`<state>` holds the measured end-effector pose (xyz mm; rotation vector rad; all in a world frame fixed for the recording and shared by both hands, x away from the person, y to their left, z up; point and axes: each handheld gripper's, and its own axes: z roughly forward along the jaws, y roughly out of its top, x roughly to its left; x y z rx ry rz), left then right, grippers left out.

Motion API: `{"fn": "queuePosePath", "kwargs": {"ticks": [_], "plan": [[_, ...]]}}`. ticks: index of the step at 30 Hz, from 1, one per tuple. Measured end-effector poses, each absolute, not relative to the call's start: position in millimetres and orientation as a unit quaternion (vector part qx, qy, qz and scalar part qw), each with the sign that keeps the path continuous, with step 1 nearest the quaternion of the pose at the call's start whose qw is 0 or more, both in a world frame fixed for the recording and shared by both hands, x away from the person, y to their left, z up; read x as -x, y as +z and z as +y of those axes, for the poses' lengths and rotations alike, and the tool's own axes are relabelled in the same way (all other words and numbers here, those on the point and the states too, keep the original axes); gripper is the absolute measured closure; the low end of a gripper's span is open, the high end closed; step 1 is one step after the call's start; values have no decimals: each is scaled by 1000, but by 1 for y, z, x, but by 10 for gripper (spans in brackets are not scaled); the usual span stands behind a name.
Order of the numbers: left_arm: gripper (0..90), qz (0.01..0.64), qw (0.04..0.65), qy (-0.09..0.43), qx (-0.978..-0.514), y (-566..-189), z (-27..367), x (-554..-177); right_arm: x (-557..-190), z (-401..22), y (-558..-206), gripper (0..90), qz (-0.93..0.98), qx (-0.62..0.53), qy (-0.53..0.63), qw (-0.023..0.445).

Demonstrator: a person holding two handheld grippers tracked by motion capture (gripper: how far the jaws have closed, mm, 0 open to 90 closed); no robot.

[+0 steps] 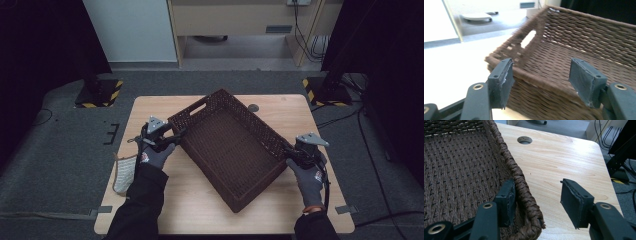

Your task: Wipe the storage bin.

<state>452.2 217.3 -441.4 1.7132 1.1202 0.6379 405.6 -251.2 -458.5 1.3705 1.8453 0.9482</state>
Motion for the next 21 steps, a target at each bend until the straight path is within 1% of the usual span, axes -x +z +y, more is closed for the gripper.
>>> {"fn": "queuePosePath", "kwargs": {"ticks": [2,3,7,11,13,15,21], "plan": [[337,462,476,264,-700,-441,219,-456,-406,-251,-458,464,702,-522,361,323],[334,471,472,273,-693,-443,222,-468,-406,-251,-459,462,703,-521,361,323],[322,480,448,273,-704,-451,225,-488,-406,-252,-459,457,702,-521,363,321],[304,486,472,247,-693,-463,229,-499,-406,-253,-458,458,704,-519,368,315],[332,482,482,236,-692,-466,229,-502,-406,-254,-457,456,702,-521,380,301],[384,475,475,238,-701,-465,226,-502,-404,-253,-454,448,701,-517,385,305],[390,480,468,229,-705,-462,228,-493,-397,-251,-441,408,695,-503,405,316]]}}
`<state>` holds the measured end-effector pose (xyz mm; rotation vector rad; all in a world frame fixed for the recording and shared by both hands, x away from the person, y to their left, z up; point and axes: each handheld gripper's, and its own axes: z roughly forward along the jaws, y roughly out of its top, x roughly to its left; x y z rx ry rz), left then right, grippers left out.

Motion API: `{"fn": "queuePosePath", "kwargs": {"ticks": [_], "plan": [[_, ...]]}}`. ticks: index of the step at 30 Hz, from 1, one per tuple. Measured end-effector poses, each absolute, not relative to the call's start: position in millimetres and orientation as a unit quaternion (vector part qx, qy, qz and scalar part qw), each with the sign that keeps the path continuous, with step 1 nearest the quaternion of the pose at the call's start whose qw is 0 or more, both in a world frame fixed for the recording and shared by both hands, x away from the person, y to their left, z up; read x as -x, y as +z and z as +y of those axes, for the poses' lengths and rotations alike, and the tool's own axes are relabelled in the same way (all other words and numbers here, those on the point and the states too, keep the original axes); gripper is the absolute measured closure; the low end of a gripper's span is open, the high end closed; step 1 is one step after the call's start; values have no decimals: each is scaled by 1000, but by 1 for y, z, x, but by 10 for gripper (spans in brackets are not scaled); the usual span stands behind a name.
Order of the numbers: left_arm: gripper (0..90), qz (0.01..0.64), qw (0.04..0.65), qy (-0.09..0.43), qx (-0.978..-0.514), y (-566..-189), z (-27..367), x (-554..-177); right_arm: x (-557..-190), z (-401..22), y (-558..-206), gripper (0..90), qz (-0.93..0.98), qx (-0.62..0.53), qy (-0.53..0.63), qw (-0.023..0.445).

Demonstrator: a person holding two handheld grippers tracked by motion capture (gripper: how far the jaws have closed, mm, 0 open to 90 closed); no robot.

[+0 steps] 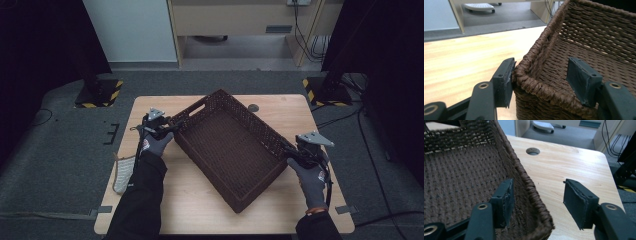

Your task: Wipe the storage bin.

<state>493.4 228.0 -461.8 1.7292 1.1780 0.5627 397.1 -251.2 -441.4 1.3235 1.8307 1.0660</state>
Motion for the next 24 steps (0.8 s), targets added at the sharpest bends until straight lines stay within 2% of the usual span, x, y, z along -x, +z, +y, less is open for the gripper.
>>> {"fn": "queuePosePath", "kwargs": {"ticks": [8,17,20,24], "plan": [[371,495,477,223,-691,-461,232,-456,-383,-253,-432,372,689,-497,424,313],[377,480,478,234,-697,-455,237,-466,-371,-248,-438,395,696,-503,412,306],[413,480,475,230,-701,-455,239,-471,-372,-248,-443,408,703,-505,403,297],[521,460,468,214,-724,-456,239,-468,-378,-247,-446,424,701,-507,403,299]]}}
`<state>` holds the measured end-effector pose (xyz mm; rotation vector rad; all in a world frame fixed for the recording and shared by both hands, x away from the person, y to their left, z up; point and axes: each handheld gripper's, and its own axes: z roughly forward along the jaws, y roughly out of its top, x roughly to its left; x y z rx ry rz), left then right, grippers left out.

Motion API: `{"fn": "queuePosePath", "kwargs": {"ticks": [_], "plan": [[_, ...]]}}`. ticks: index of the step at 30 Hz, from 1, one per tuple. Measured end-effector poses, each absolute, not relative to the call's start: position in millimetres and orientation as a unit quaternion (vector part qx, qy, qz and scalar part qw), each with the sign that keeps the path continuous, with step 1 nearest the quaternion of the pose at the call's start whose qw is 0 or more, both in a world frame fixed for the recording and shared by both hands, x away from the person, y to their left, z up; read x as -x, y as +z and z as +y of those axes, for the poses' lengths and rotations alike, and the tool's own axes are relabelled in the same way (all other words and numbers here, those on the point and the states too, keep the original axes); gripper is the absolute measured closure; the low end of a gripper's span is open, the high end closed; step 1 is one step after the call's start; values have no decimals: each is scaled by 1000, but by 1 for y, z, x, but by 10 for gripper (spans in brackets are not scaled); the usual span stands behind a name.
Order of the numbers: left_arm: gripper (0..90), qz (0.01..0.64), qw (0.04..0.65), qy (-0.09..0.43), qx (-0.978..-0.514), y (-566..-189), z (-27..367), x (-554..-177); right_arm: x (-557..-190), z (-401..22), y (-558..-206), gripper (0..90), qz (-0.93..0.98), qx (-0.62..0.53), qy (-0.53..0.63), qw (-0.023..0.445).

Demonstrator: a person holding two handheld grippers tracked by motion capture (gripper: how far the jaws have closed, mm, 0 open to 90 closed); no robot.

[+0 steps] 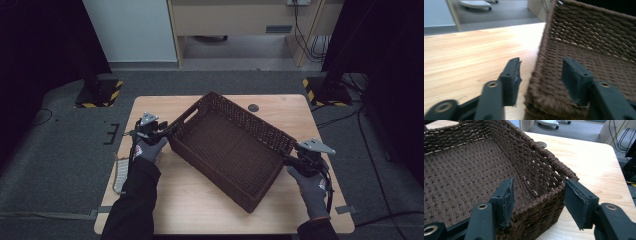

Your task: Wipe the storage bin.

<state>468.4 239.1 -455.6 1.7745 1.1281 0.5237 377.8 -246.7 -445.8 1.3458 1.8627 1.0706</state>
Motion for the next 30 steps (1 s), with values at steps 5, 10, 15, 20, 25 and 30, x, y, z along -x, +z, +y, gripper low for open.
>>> {"fn": "queuePosePath", "kwargs": {"ticks": [5,10,15,20,25,30], "plan": [[541,445,472,216,-730,-456,242,-455,-386,-251,-449,448,693,-515,406,301],[537,448,480,210,-724,-456,243,-438,-380,-250,-445,429,693,-510,405,310],[532,453,487,211,-716,-458,242,-420,-370,-245,-445,480,702,-506,408,290],[527,445,484,220,-721,-453,243,-417,-373,-239,-446,556,709,-502,399,293],[541,449,489,217,-716,-451,245,-424,-381,-241,-447,595,704,-505,398,301],[641,447,475,204,-730,-457,244,-423,-386,-243,-448,581,705,-501,399,305]]}}
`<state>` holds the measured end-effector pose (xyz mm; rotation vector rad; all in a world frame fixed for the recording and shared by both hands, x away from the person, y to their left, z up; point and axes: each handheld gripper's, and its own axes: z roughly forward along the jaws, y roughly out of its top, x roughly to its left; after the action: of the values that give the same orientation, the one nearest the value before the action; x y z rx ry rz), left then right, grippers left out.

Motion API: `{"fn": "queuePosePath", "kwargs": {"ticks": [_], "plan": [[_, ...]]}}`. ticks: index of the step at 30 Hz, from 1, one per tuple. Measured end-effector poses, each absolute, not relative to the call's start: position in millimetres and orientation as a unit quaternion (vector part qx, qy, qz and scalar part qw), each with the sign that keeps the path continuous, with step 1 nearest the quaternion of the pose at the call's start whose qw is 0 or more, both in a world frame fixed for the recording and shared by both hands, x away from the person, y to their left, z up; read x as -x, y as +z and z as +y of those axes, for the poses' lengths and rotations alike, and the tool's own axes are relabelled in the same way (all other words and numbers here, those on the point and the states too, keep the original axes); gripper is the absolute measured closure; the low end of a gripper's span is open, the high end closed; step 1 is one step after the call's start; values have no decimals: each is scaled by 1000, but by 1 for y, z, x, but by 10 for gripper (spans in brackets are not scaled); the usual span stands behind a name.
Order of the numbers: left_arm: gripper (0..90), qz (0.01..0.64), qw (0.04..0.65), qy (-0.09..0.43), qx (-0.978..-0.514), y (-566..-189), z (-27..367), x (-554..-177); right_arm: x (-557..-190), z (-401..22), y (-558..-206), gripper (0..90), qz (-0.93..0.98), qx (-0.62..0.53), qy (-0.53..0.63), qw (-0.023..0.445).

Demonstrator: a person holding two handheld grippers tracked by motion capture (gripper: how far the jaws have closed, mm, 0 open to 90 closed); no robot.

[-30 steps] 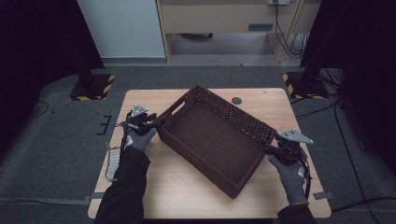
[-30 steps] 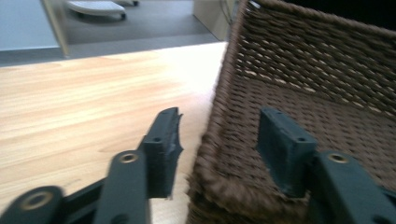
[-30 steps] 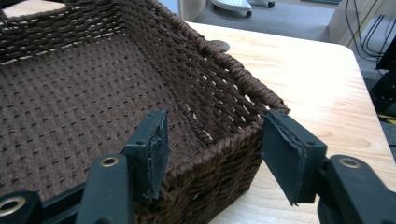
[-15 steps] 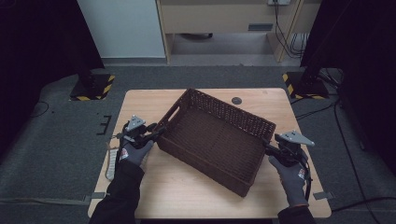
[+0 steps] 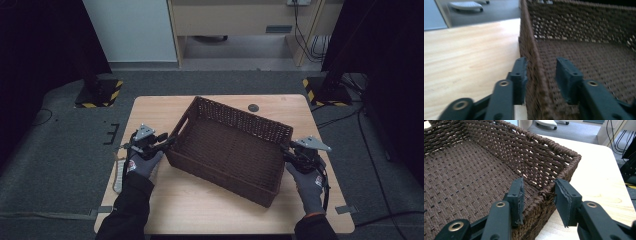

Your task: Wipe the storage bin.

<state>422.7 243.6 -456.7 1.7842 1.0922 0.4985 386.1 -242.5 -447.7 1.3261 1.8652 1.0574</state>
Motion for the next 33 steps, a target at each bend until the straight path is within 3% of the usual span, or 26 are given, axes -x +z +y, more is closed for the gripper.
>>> {"fn": "queuePosePath", "kwargs": {"ticks": [5,10,18,23,28,33], "plan": [[692,447,470,204,-733,-459,243,-412,-376,-244,-441,523,703,-489,417,304],[675,443,471,213,-732,-460,242,-392,-363,-241,-440,526,712,-486,416,289],[579,439,483,214,-727,-455,244,-385,-366,-236,-444,648,725,-491,389,288],[613,442,492,199,-723,-457,242,-390,-379,-237,-446,683,722,-487,386,304],[645,436,474,213,-734,-457,236,-382,-381,-237,-446,567,726,-477,394,300],[637,433,468,228,-736,-457,233,-370,-363,-238,-440,536,734,-466,402,288]]}}
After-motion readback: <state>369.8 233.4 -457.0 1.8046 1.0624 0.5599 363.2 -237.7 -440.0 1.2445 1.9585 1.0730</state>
